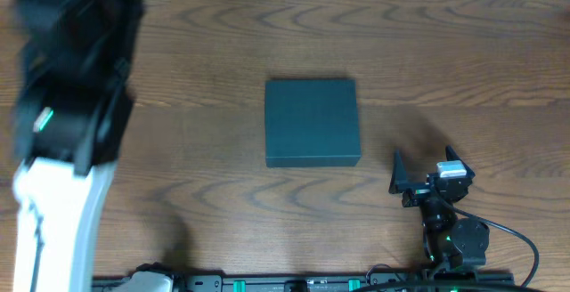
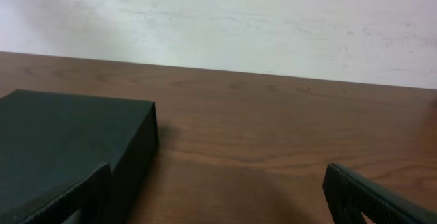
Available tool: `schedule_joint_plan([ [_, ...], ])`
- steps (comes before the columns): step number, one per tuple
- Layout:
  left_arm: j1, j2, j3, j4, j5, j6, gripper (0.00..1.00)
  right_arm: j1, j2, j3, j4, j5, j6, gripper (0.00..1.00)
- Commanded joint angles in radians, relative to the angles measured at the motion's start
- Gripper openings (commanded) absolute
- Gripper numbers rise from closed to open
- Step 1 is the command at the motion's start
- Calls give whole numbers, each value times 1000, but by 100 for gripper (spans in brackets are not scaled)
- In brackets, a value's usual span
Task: Pack container
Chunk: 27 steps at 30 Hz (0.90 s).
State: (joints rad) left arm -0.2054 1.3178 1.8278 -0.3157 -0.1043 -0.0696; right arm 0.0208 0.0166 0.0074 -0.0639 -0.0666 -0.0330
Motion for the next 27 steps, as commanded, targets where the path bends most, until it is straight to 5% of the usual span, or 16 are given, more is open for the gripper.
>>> schedule_joint_plan([
  [1,31,-89,-1,-2,-19,47,99,-8,-6,-2,-5,10,14,99],
  [10,144,-363,-195,-23,-19,47,99,-8,-6,-2,-5,10,14,99],
  [27,189,-933,-1018,-14,-12,37,99,-8,-6,-2,-5,10,14,99],
])
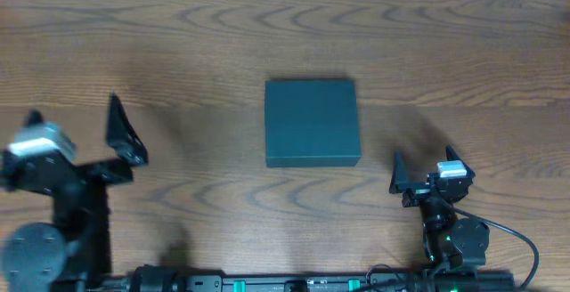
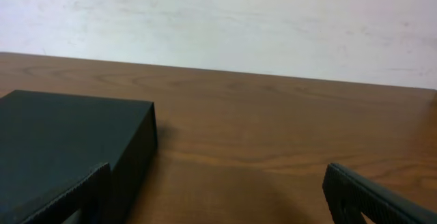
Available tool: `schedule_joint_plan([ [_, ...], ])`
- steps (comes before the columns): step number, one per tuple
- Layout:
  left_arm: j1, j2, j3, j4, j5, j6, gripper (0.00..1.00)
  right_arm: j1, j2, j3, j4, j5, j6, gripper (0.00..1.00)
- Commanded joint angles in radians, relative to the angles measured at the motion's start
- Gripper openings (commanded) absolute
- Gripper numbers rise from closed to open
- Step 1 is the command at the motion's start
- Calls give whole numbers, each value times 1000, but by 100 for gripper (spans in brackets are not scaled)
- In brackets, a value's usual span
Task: Pack container
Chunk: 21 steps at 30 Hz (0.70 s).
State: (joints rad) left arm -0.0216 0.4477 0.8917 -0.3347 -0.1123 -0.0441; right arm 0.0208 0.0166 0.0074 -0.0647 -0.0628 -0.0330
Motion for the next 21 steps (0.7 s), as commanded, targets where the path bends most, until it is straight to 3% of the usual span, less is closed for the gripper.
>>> schedule_joint_plan([
  [1,5,-95,-127,5,-4,-3,99,-8,-6,-2,-4,6,14,99],
  [10,5,-269,-377,5,16,-43,99,-8,-6,-2,-4,6,14,99],
  [21,5,-354,-526,35,19,-43,99,-8,-6,-2,-4,6,14,99],
])
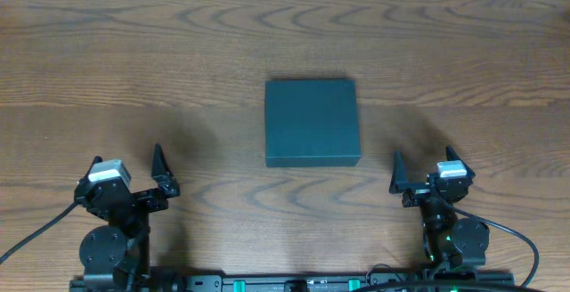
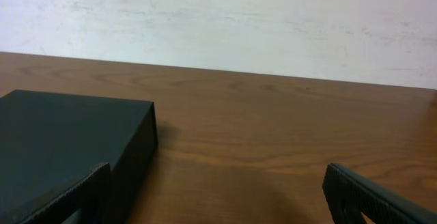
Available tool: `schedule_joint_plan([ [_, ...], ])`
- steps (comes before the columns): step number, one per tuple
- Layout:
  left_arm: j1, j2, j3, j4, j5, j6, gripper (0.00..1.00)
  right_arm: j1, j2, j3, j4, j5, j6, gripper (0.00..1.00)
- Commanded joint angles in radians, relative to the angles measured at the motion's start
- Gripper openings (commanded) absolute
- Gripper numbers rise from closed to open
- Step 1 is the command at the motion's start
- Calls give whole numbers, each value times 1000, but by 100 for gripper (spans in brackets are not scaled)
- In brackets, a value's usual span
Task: Pack container
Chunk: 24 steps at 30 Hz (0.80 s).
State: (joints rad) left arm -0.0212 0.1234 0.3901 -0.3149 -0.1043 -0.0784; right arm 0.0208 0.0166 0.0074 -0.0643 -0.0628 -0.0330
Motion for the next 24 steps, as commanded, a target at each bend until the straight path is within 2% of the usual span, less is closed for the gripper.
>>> schedule_joint_plan([
  [1,5,-41,-35,18,10,-9,99,-8,-6,-2,-4,6,14,99],
  [8,5,-121,-101,39,14,-10,99,-8,-6,-2,-4,6,14,99],
  [17,5,-122,-132,55,28,-10,98,-8,-6,-2,-4,6,14,99],
  [24,5,-122,-188,108,118,-13,98,-8,-6,-2,-4,6,14,99],
])
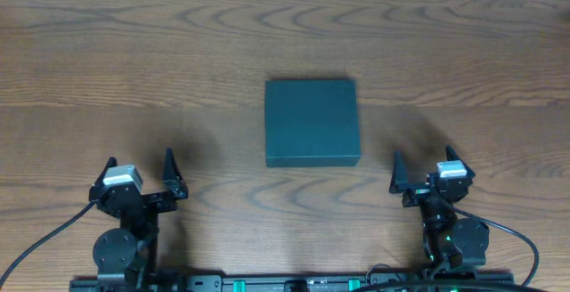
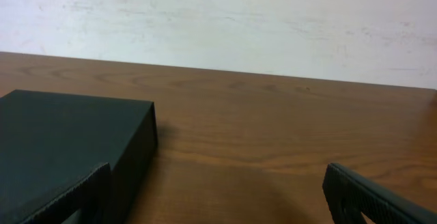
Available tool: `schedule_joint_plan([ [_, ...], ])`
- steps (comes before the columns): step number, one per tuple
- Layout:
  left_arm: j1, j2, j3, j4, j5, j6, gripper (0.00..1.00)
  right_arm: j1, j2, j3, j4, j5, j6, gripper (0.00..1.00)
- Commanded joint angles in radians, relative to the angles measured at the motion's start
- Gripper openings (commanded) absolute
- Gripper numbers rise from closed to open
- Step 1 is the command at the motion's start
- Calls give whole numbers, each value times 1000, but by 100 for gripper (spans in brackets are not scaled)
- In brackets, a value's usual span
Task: Pack container
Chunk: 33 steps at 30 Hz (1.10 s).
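Note:
A dark teal square box [image 1: 312, 121] with its lid on lies in the middle of the wooden table [image 1: 178, 52]. In the right wrist view, the box [image 2: 65, 138] fills the lower left. My left gripper [image 1: 139, 166] sits low at the front left, well apart from the box, open and holding nothing. My right gripper [image 1: 424, 162] sits at the front right, a little below and right of the box's corner. It is open, and its two fingertips [image 2: 358, 193] stand wide apart over bare wood.
A white wall [image 2: 218, 19] rises behind the table's far edge. Black cables [image 1: 512, 234] trail from both arm bases along the front edge. Nothing else lies on the table.
My left gripper has shifted a little to the right near the front edge and stays open. The right arm and the box have not moved.
My left arm was first raised high at the far left, blurred and large in the overhead view. Then it was lower at the left edge with its fingers open, then down near the front edge. The box and right gripper stayed put throughout.

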State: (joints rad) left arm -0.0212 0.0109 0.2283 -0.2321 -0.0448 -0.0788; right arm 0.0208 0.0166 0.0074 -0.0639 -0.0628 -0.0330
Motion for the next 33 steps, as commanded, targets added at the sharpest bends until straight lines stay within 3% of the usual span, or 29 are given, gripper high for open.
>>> schedule_joint_plan([
  [1,5,-9,-36,43,61,-14,98,-8,-6,-2,-5,6,14,99],
  [33,5,-9,-175,271,60,-197,99,-8,-6,-2,-5,6,14,99],
])
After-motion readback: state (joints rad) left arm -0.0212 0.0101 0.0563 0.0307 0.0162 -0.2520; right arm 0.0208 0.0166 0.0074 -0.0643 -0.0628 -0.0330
